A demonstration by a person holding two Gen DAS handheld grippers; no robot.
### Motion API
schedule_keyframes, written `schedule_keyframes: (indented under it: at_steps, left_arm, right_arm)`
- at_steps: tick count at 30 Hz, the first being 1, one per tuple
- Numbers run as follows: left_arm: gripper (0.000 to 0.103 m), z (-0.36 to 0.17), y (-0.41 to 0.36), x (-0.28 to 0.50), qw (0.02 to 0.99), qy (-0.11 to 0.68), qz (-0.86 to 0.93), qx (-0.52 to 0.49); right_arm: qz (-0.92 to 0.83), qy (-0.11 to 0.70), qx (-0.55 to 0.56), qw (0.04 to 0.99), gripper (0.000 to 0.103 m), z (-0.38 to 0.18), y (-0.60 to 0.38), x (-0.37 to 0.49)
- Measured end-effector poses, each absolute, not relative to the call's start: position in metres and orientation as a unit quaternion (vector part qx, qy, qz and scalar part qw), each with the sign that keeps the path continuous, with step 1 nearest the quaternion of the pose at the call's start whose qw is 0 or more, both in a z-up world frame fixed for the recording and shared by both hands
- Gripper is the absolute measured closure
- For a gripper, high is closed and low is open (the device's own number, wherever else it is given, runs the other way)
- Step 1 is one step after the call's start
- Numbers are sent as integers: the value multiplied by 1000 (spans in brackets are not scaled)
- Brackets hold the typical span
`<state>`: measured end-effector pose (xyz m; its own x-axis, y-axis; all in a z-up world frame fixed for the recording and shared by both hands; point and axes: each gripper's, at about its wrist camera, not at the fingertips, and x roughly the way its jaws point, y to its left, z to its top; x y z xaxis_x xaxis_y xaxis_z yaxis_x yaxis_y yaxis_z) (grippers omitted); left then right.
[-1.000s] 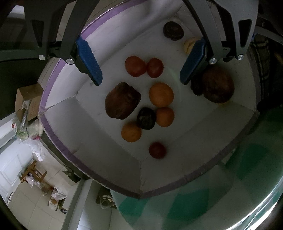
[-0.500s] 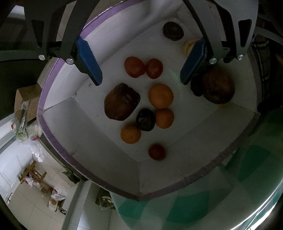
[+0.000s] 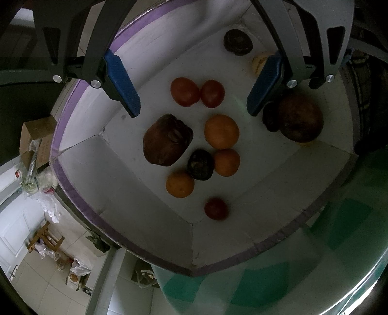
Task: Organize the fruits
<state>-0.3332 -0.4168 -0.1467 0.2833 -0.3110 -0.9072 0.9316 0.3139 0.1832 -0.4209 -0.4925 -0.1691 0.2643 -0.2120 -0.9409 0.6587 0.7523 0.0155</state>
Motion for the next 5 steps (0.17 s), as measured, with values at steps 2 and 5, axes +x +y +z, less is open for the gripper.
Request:
schedule_keyframes:
  at_steps: [2,5]
  left_arm:
    - [8,-147,-417,-333,703,406,-440,385]
    - [8,-145,-417,-333,703,407,-439,385]
  right_arm:
    - [-284,536,208,767,17,-169,-492,-421]
    - [-284,536,208,767,17,-169,-493,-421]
